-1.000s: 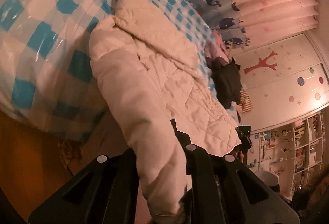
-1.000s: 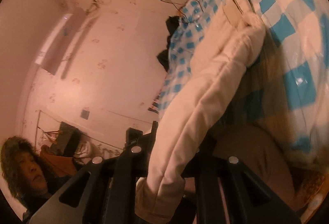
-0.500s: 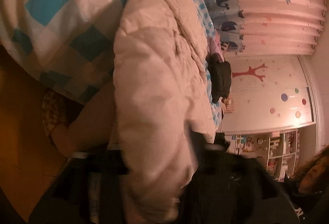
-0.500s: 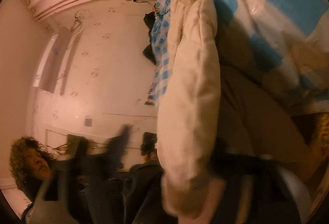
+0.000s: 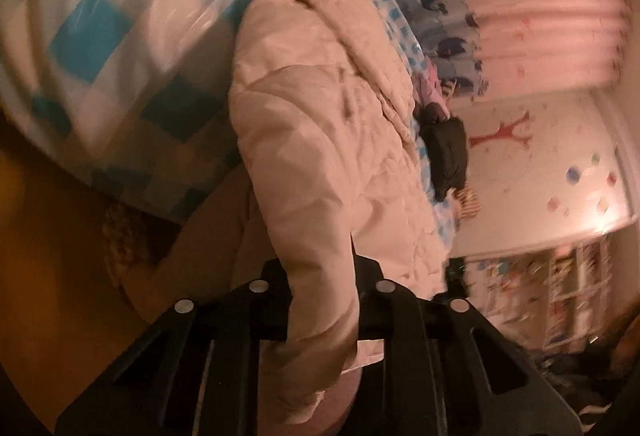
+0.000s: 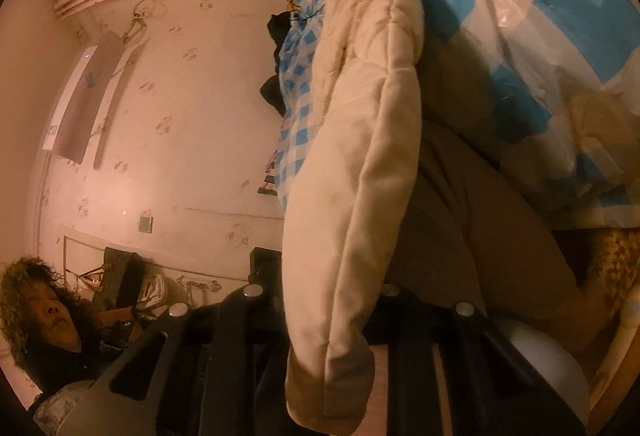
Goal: Fold large clothes
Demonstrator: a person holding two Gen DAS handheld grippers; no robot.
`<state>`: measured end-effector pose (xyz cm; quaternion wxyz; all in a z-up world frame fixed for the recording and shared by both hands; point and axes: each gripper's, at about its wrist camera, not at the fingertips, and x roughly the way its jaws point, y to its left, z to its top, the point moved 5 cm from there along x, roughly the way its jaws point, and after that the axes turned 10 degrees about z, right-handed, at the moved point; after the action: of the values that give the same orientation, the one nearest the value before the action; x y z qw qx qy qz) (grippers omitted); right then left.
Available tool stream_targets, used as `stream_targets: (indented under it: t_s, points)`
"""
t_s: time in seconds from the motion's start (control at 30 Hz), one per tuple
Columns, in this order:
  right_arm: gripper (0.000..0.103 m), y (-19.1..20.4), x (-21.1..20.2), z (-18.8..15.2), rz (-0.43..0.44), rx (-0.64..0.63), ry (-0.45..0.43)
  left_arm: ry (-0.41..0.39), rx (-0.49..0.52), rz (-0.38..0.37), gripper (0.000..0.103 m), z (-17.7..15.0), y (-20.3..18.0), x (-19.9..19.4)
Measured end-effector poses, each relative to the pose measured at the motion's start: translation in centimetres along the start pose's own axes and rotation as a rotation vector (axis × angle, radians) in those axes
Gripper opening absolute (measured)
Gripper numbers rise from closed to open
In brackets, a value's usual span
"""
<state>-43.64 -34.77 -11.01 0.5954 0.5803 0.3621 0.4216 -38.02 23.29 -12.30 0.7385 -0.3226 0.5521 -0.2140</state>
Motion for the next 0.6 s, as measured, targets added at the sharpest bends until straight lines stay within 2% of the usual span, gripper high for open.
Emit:
stream_targets:
  t_s: [0.03, 0.07, 0.1, 0.13, 0.17, 0.23, 0.3, 0.4, 0.6]
  points:
    - [0.023, 0.0, 0.0, 0.0, -0.008, -0.004, 0.004, -0.004, 0.031, 0.04, 0.016, 0.1, -0.5, -0.1]
    - [0.027, -0.3, -0.1, 0.1, -0.022, 0.003, 0.007, -0.004, 0.077, 0.101, 0.016, 0.1, -1.1, 0.1]
    - [0.042, -0.6, -0.2, 0.0, -0.027, 0.015, 0.013, -0.001, 0.109, 0.152, 0.016, 0.1, -1.6, 0.2]
    - [0.052, -0.9, -0.1, 0.1, -0.036, 0.022, 0.016, 0.0, 0.137, 0.217, 0.019, 0.1, -2.2, 0.5]
    - [0.063, -1.2, -0.2, 0.0, -0.058, 0.026, 0.015, 0.0, 0.153, 0.247, 0.021, 0.1, -2.5, 0.6]
    - [0.063, -1.7, -0.1, -0.1, -0.047, 0.042, 0.015, 0.0, 0.208, 0.336, 0.038, 0.0, -3.5, 1.1]
    - [0.063, -1.9, 0.0, -0.3, -0.027, 0.048, 0.013, 0.0, 0.236, 0.411, 0.045, -0.1, -4.0, 1.5]
    - [0.063, -2.0, 0.6, -0.5, -0.026, 0.049, 0.026, -0.009, 0.28, 0.509, 0.051, -0.2, -4.5, 1.6]
    - [0.063, -1.7, 1.4, -0.5, -0.082, 0.036, 0.065, -0.049, 0.41, 0.689, 0.055, -0.4, -6.1, 1.5]
